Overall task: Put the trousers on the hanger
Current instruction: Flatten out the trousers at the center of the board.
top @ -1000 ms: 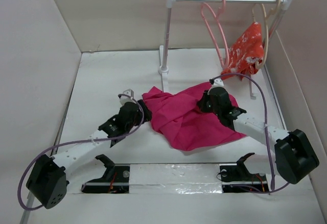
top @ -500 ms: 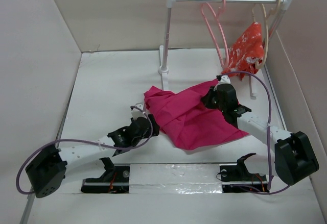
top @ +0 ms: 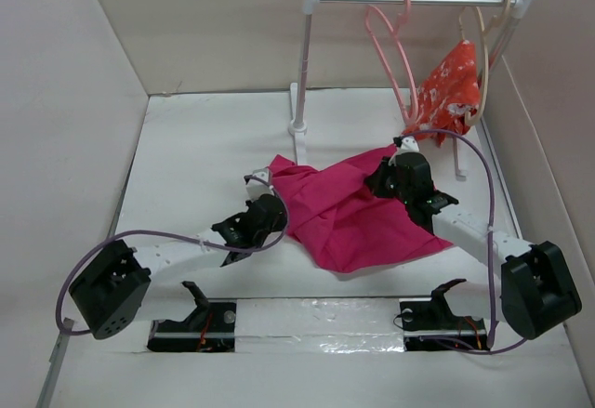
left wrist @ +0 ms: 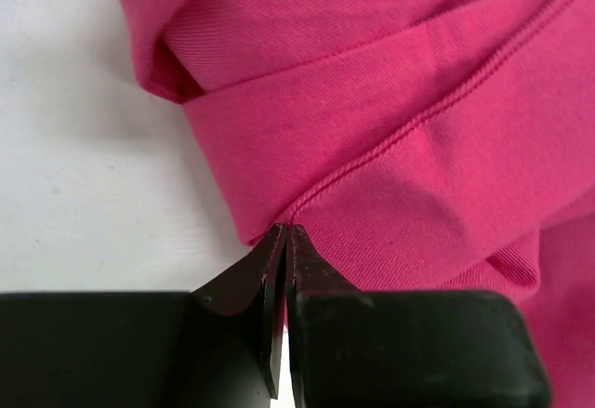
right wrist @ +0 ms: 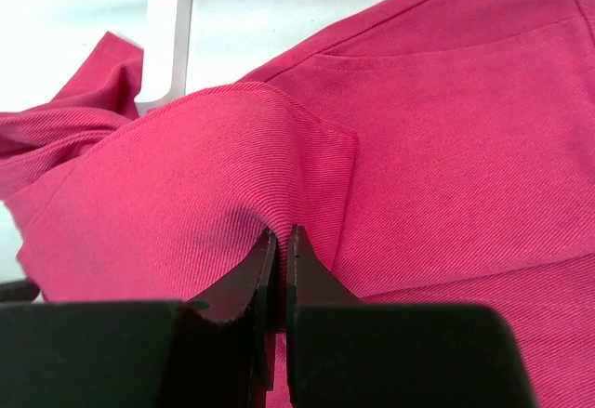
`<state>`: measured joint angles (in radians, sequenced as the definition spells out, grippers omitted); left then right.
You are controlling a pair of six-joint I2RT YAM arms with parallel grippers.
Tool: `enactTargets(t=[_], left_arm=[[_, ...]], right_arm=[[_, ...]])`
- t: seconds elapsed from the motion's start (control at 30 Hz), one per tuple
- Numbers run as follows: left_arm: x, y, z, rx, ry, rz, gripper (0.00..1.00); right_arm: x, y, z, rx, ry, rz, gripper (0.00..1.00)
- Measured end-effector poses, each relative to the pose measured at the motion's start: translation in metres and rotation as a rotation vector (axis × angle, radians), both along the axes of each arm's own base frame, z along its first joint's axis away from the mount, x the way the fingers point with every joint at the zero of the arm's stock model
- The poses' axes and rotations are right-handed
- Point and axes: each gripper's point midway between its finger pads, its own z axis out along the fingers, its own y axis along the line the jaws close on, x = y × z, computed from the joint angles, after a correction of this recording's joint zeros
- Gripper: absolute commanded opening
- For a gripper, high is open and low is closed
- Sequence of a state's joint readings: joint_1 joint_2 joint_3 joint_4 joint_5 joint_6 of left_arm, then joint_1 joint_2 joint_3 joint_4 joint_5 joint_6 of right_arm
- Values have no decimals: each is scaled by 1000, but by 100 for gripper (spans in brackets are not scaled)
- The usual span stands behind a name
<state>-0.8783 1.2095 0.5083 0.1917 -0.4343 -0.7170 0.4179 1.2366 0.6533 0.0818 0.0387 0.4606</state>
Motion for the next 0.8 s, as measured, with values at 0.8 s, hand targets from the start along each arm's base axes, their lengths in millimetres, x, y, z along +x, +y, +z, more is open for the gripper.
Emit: enactTargets(t=[0.8], left_arm=[[-16, 12, 83, -46, -87, -100, 33]], right_arm=[[-39, 38, 62, 52, -132, 135, 0]])
